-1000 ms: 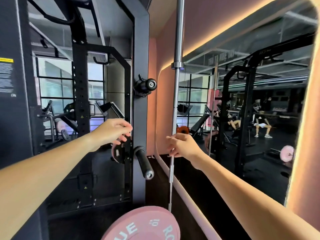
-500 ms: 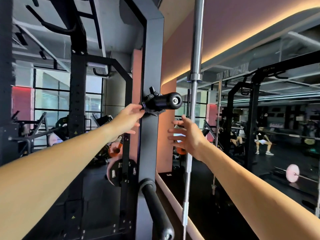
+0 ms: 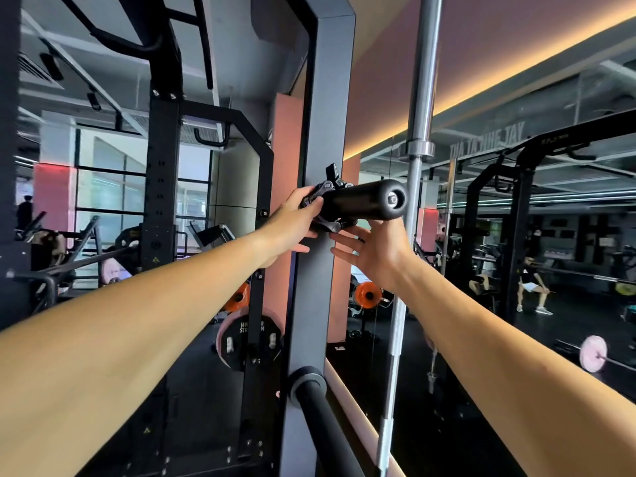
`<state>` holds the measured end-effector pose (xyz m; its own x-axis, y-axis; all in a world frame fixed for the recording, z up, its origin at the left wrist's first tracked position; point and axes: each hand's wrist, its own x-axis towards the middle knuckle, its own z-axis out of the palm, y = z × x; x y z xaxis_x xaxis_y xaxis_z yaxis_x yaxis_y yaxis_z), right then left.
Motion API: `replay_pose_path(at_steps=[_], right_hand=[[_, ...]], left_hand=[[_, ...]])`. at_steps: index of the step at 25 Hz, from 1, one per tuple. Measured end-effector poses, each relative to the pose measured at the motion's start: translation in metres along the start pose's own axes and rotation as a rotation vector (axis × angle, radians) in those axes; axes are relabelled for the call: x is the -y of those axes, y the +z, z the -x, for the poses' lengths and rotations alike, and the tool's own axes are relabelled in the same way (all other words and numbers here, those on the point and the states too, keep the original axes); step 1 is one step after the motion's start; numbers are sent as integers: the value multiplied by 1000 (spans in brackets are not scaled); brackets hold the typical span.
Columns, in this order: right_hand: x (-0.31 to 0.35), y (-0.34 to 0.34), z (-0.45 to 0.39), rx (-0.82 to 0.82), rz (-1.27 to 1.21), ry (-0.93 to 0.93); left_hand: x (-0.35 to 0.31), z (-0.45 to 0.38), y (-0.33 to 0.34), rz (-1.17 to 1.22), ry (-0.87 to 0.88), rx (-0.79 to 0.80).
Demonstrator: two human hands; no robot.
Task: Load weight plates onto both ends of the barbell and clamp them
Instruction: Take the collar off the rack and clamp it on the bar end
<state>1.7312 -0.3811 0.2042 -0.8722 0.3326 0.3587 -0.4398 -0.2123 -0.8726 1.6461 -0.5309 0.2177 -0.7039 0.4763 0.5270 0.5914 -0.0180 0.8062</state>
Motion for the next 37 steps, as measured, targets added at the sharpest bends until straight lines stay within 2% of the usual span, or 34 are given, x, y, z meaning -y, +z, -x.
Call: replay_pose_path(at_steps=[11,16,20,24,26,29,37], right_hand=[[54,-20,131,6,-33,-36],[63,-19,204,15,7,-43],[37,-6,252,37,23,39],[-1,28,285,41,22,157],[-21,52,299,59,31,221],[-51,100,314,102,31,289],[-120,312,377,484,99,392]], left_hand=[[-76,109,47,26,152,-74],[-104,183,62,54,140,-88],[-102,248,50,67,31,-100],[-87,308,12,-20,-76,-60],[-82,334,-17,-85,-105,-1],[-78,374,-70,-140,-167,-1],[-103,506,-267,-363,-334,-216]])
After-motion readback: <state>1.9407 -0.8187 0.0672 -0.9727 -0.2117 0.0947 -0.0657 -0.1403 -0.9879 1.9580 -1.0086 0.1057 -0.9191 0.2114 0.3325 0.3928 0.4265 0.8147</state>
